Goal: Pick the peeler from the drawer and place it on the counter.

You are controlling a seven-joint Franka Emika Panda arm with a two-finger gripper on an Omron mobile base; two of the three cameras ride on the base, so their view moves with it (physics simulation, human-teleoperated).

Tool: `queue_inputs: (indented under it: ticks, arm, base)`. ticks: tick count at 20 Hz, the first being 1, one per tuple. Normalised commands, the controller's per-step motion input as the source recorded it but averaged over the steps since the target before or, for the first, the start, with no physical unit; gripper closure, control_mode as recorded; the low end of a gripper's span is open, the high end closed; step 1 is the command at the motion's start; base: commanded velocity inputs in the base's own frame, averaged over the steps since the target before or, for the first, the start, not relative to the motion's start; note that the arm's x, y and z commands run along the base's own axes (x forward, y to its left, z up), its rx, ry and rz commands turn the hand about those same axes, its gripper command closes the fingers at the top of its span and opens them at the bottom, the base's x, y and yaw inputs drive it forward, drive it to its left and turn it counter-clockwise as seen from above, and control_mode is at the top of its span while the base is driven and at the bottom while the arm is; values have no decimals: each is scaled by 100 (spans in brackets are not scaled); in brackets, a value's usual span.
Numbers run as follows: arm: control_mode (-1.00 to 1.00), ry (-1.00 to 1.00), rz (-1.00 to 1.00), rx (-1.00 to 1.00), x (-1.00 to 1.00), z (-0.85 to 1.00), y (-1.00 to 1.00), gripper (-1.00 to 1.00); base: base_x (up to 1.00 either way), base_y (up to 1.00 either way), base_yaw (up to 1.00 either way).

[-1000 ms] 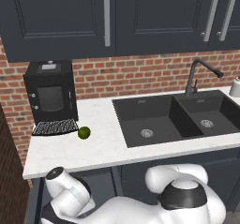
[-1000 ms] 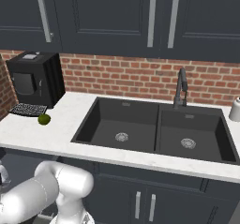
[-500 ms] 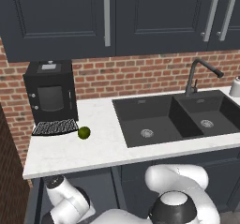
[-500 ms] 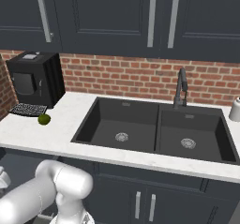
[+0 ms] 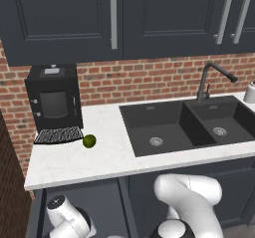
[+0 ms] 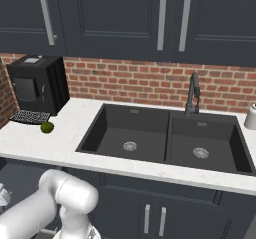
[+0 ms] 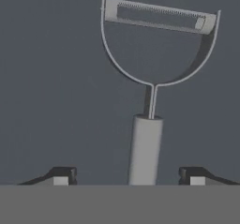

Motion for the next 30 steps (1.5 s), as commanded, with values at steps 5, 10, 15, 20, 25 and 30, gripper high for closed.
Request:
queue_inputs:
  ticks: [5, 10, 15, 20, 25, 30]
  arm:
    - [-100, 0, 0, 0, 0, -62, 31, -100]
    - [-100, 1, 1, 0, -7, -87, 25, 100]
    - [-100, 1, 4, 4, -50, -71, 3, 100]
    - [-100, -2, 6, 4, -97, -69, -47, 100]
    - [-100, -27, 1, 6, -95, 2, -22, 100]
    - [-100, -35, 0, 8, -40, 95, 1, 100]
  base:
    - [0, 0, 0]
    - [0, 0, 0]
    - [0, 0, 0]
    - [0, 0, 0]
    - [0, 0, 0]
    - [0, 0, 0]
